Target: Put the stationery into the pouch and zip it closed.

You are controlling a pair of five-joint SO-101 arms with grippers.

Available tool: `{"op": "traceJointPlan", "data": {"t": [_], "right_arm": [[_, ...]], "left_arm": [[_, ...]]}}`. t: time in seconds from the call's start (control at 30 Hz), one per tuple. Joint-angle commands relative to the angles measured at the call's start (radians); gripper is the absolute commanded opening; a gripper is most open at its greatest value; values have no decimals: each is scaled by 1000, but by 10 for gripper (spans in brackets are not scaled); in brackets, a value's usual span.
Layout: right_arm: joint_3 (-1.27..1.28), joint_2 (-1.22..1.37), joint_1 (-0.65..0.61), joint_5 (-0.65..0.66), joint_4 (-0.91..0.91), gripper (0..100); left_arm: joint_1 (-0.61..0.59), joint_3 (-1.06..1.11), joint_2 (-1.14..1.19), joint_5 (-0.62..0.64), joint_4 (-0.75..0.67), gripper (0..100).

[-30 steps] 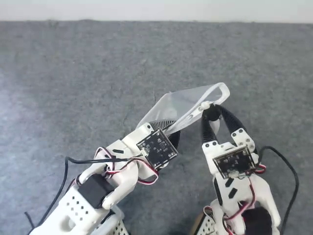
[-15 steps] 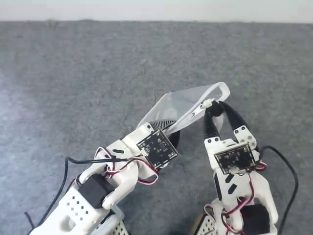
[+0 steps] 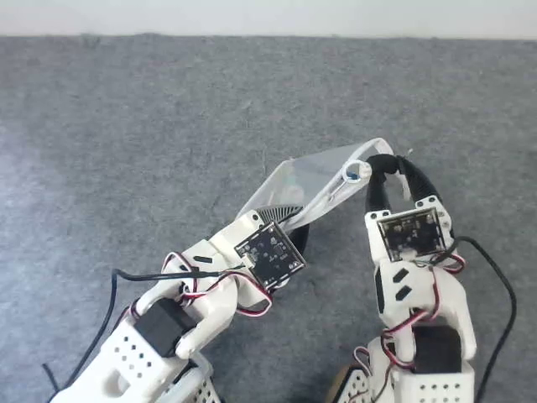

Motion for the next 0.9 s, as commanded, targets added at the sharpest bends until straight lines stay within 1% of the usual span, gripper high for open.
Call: {"op": "traceJointPlan", "data": {"t": [0.0, 0.23, 0.43, 0.6, 0.7, 0.87], "right_arm": [[-32, 33, 84, -12, -47, 6], [-81, 143, 162, -15, -47, 6], [-117, 242, 162, -15, -48, 6], [-109, 185, 154, -15, -35, 6], [-109, 127, 151, -15, 12, 6], [-109, 45, 70, -6, 79, 6]], "left_arm": [[-11, 18, -2, -2, 8, 9], [-11, 18, -2, -2, 8, 9], [-11, 18, -2, -2, 9, 9], [-11, 15, -2, 0, 9, 9], [-6, 10, -2, 0, 9, 9], [-5, -19, -2, 0, 8, 13]]}}
